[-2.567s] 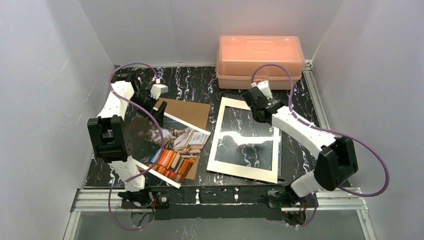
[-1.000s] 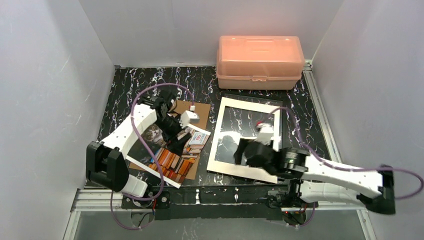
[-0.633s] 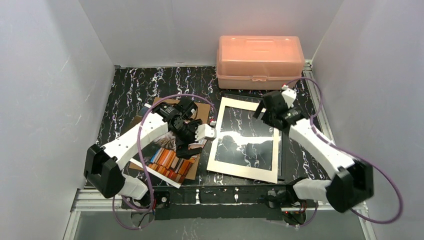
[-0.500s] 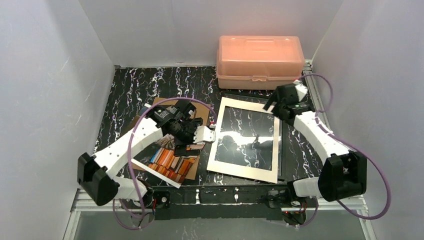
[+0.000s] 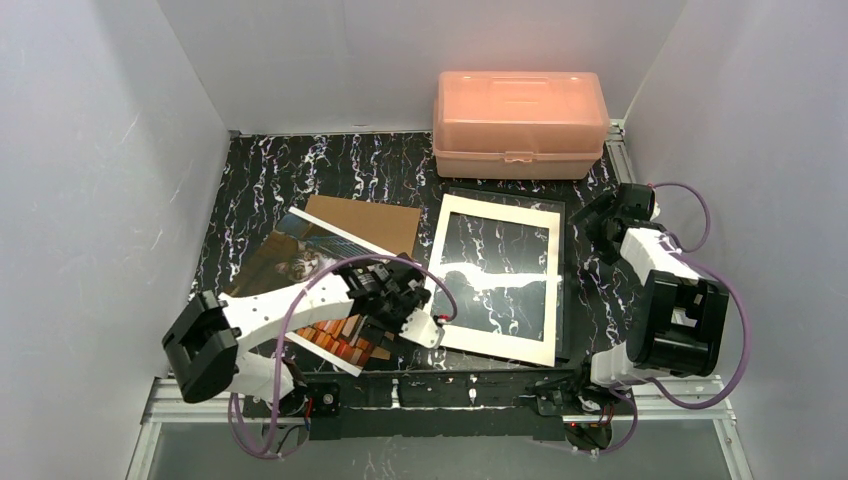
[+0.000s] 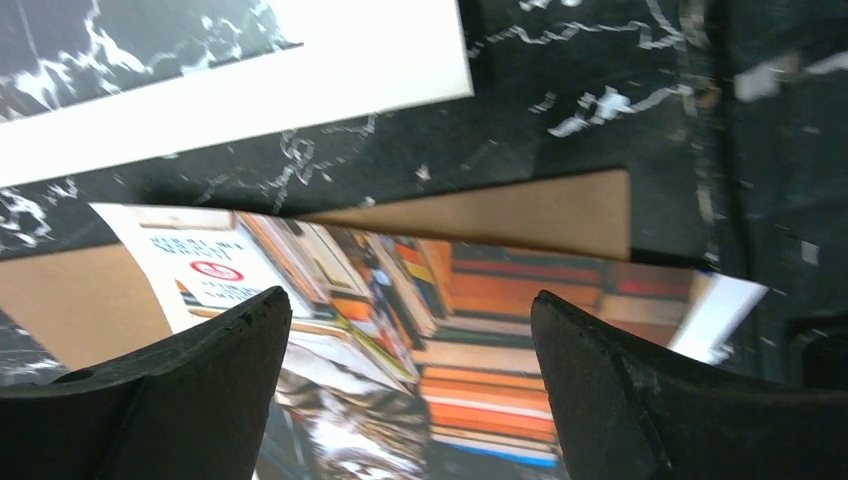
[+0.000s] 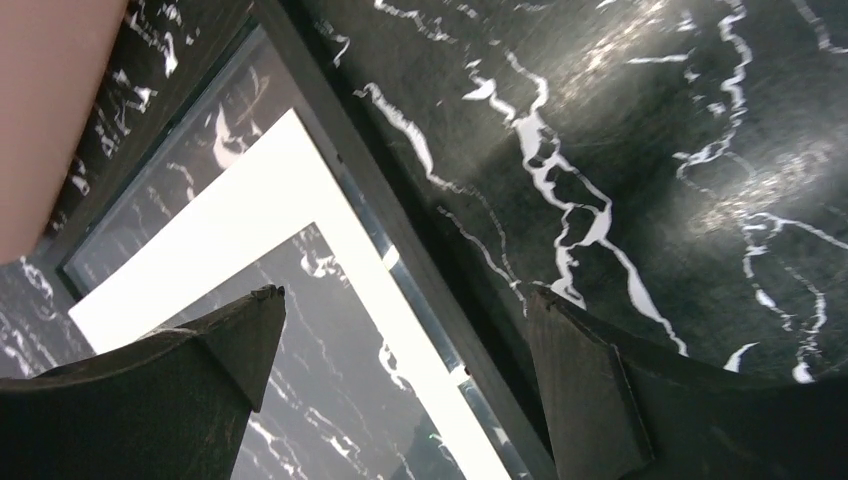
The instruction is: Put the photo into the frame
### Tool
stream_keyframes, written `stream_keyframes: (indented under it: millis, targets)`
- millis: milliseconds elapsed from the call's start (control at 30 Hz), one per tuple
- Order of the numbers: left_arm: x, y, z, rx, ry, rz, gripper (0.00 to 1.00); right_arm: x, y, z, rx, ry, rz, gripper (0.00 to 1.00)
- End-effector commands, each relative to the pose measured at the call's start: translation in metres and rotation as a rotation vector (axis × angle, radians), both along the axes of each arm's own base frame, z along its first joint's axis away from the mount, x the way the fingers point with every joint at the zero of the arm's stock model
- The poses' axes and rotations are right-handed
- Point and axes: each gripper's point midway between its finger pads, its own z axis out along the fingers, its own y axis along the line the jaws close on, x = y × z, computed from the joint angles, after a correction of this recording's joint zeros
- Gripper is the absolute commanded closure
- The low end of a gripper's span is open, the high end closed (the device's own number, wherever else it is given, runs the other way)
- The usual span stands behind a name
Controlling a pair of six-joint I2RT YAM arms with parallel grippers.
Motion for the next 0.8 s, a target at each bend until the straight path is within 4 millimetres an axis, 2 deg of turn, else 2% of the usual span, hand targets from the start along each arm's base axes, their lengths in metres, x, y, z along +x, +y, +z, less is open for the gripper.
stream_keyframes:
  millis: [0, 133, 267, 467, 533, 667, 767]
  targets:
    - [0.026, -0.029, -0.010, -0.039, -0.167, -0.110, 0.13, 0.011, 0.013, 0.029, 0.048, -0.119, 0.057, 0.01]
    - [0.018, -0.046, -0.020, -0.059, -0.196, -0.203, 0.15, 0.009, 0.015, 0.032, 0.052, -0.124, 0.064, 0.01]
    - [-0.002, -0.059, -0.025, -0.105, -0.240, -0.311, 0.15, 0.011, 0.015, 0.033, 0.056, -0.121, 0.075, 0.01]
    - [-0.022, -0.057, -0.028, -0.130, -0.293, -0.384, 0.15, 0.013, 0.018, 0.034, 0.067, -0.123, 0.086, 0.01]
    - [-0.024, -0.058, -0.030, -0.142, -0.316, -0.396, 0.16, 0.012, 0.019, 0.034, 0.071, -0.124, 0.088, 0.01]
    - [-0.018, -0.072, -0.024, -0.196, -0.370, -0.372, 0.20, 0.012, 0.020, 0.035, 0.077, -0.129, 0.088, 0.01]
    - [-0.021, -0.079, -0.018, -0.252, -0.386, -0.369, 0.22, 0.012, 0.021, 0.034, 0.083, -0.130, 0.088, 0.01]
